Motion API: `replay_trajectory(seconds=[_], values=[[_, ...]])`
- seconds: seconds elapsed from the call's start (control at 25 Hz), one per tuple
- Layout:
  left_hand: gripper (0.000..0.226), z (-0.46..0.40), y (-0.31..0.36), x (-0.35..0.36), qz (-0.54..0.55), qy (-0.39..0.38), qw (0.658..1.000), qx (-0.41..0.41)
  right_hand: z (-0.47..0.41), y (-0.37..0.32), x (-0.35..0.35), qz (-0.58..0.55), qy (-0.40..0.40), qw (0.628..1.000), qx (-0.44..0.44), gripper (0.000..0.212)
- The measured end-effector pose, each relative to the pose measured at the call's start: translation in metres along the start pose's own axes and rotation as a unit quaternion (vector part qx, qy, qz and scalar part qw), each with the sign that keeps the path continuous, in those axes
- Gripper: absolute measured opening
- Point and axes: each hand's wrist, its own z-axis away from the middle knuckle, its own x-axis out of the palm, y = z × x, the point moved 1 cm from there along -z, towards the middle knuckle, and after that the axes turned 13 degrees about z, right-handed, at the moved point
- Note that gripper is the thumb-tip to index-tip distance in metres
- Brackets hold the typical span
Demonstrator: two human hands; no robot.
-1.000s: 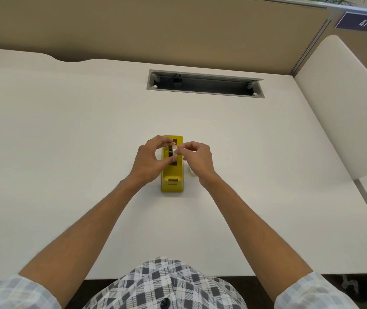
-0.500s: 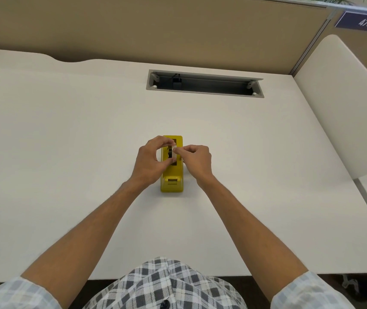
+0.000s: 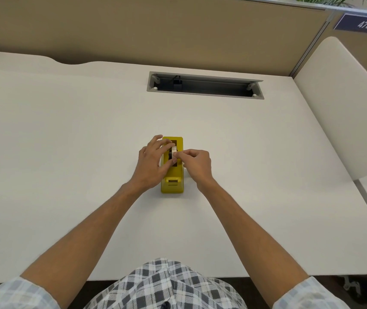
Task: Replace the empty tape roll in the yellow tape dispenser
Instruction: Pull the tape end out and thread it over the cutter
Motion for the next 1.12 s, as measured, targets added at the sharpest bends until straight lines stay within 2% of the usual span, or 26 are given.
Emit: replay_trajectory(seconds=[0.28,0.52,0.72,1.12], values=[[0.042,-0.0014,-0.003,-0.0016,0.005,0.005,1.0,-0.002,-0.0023,0.0036,0.0016,-0.002,0.011,1.0,-0.003,0.022],[0.039,-0.002,-0.0017,-0.006,-0.013,-0.012,1.0,0.025,-0.0032,0.0004,0.0012,0.035,0.019,0.999,-0.027,0.04],[0.042,-0.0027,-0.0015,-0.0065,-0.025,-0.018,0.999,0.028,-0.0054,0.0033,0.0002,0.041,0.021,0.998,-0.039,0.026],[0.045,-0.0022,-0.0034,-0.0071,-0.037,-0.029,0.998,0.031,-0.006,0.0079,-0.0019,0.025,-0.001,0.998,-0.06,0.02]])
